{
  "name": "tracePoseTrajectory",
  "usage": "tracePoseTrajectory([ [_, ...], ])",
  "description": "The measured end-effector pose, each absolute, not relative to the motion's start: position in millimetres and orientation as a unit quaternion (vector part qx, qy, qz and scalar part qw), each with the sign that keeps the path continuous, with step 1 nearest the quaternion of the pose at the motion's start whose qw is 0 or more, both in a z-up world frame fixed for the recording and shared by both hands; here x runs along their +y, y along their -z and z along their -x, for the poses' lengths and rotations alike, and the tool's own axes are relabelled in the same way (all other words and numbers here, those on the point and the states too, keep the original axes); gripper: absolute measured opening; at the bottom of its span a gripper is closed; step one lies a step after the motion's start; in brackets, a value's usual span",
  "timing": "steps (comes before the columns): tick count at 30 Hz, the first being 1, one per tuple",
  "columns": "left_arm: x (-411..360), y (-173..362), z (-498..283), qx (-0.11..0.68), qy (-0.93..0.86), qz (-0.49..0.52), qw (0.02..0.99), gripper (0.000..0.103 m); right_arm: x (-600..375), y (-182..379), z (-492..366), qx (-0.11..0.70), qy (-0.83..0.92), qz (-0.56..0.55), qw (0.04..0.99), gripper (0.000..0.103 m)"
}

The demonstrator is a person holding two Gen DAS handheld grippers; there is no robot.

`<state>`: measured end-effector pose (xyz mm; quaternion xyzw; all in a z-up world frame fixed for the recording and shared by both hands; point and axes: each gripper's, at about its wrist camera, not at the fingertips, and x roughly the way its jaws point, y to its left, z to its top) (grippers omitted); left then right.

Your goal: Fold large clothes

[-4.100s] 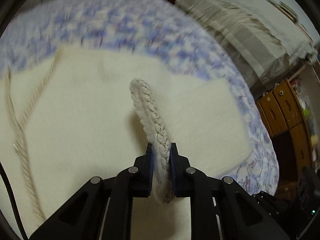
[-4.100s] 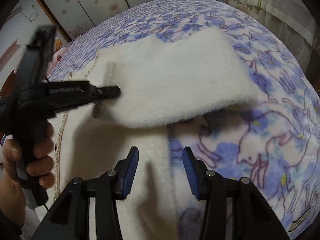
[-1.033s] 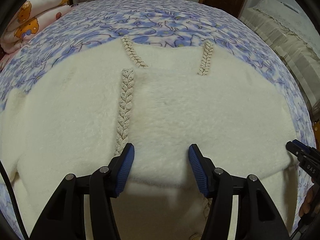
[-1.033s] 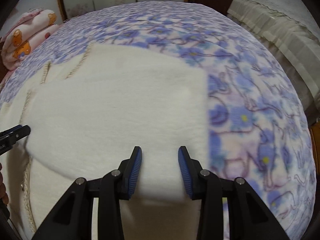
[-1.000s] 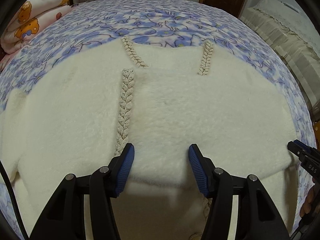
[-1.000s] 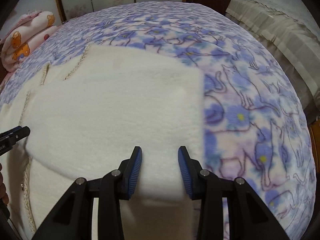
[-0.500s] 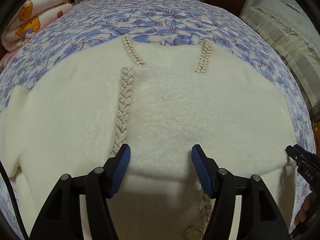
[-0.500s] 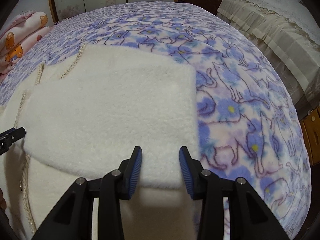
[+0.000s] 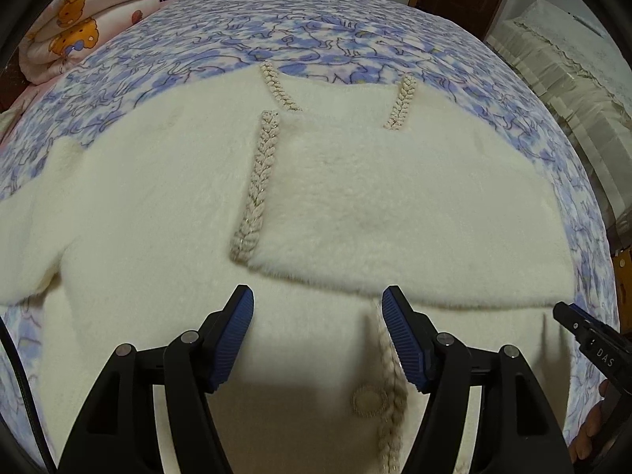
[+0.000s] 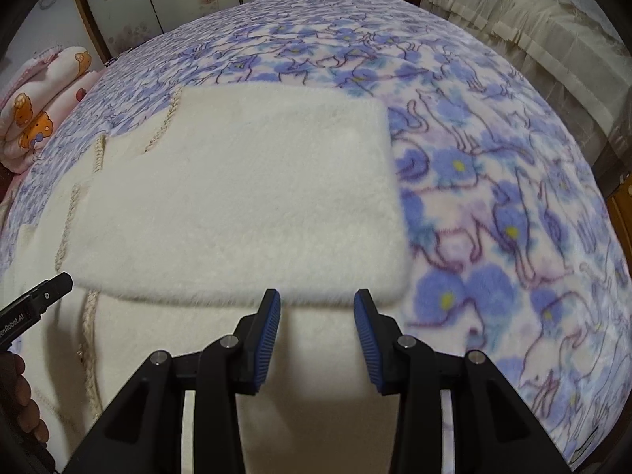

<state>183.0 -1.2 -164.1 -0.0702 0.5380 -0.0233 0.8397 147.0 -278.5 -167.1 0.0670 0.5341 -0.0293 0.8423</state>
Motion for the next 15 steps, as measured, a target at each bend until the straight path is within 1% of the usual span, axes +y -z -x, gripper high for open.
tracePoseTrajectory([
  [5, -0.1, 143.9, -155.9, 0.53, 0.031, 0.066, 0.845, 0.066, -272.6, 162.5, -123.9, 0.54, 0.021, -0.077, 0.838, 0.039],
  [15, 7.8, 98.1, -86.3, 0.509, 0.041, 0.054, 0.858, 0.066, -247.4, 136.2, -69.8, 0.534, -0.016, -0.089, 0.841, 0.039],
])
